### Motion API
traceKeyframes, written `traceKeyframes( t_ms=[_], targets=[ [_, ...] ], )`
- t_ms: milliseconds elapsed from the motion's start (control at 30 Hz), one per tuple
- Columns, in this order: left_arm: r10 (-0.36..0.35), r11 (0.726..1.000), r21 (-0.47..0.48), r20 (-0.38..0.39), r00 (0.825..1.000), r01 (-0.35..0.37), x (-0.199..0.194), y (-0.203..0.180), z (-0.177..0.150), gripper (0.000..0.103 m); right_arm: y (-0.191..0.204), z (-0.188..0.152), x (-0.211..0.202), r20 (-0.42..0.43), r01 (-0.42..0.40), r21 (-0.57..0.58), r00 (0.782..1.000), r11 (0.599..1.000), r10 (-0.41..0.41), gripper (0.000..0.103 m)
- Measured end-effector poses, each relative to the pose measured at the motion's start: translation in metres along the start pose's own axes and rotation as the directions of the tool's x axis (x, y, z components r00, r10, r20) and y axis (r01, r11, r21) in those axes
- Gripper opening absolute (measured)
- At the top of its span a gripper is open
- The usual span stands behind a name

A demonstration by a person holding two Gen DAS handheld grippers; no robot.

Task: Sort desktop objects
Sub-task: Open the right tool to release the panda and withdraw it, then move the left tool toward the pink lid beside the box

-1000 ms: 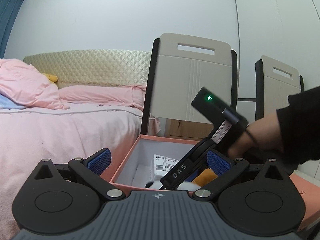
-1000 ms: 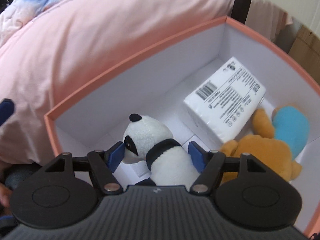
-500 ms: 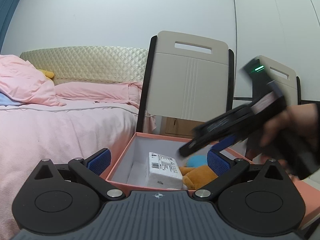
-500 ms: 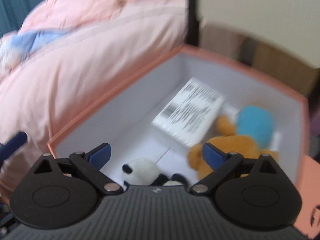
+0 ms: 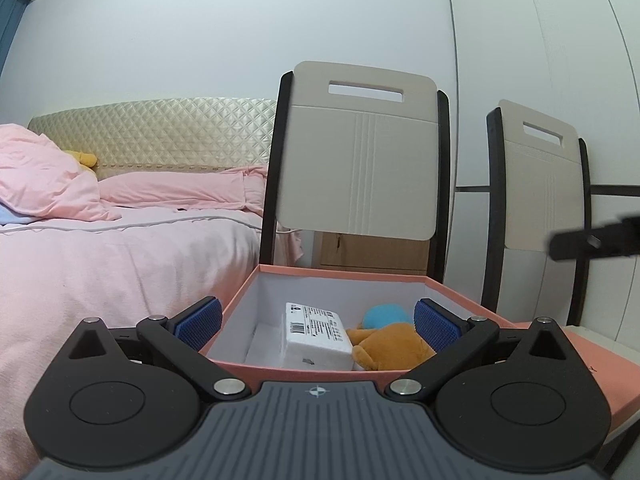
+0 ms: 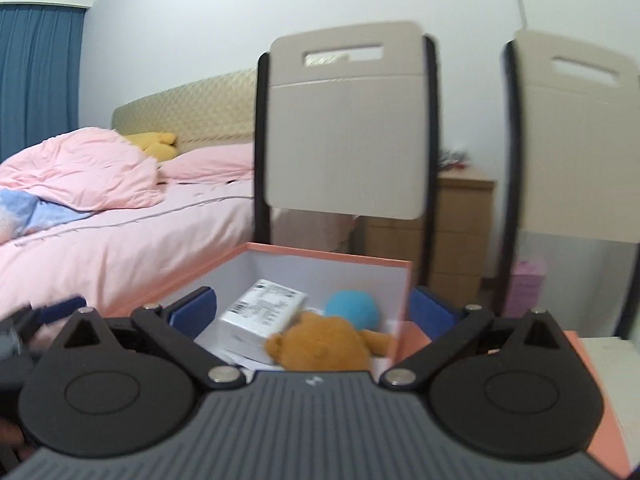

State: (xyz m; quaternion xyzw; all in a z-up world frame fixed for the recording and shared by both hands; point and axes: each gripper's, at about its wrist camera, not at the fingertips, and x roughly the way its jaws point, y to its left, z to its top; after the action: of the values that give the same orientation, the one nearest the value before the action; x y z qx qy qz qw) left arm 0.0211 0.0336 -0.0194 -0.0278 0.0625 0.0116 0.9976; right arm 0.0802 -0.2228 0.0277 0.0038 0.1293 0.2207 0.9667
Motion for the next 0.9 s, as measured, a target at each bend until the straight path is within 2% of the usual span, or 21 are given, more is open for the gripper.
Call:
traceKeyframes(
  t_ms=[267,467,767,900],
  targets=[
    [0.010,1.000,0.026,-0.003,1.000,-0.010,0.000,-0.005,-0.004,0.103,-0.017,-0.052,-0.035,0.136,0.131,0.065,0.981,0.989,-0.139,0.103],
    [0.022,0.999,0.034,-0.005,1.000,-0.022,0.001,-0.006,-0.006,0.103,-0.023,-0.076,-0.032,0.165,0.184,0.153,0.964,0.971,-0.209,0.103],
    [0.031,0.999,0.041,-0.010,0.999,-0.031,0.003,-0.007,-0.006,0.103,-0.016,-0.076,-0.028,0.214,0.170,0.096,0.959,0.981,-0.187,0.103],
    [0.027,0.999,0.044,-0.009,1.000,-0.026,0.002,-0.008,-0.007,0.103,-0.016,-0.078,-0.026,0.198,0.166,0.100,0.963,0.981,-0.183,0.103]
  ],
)
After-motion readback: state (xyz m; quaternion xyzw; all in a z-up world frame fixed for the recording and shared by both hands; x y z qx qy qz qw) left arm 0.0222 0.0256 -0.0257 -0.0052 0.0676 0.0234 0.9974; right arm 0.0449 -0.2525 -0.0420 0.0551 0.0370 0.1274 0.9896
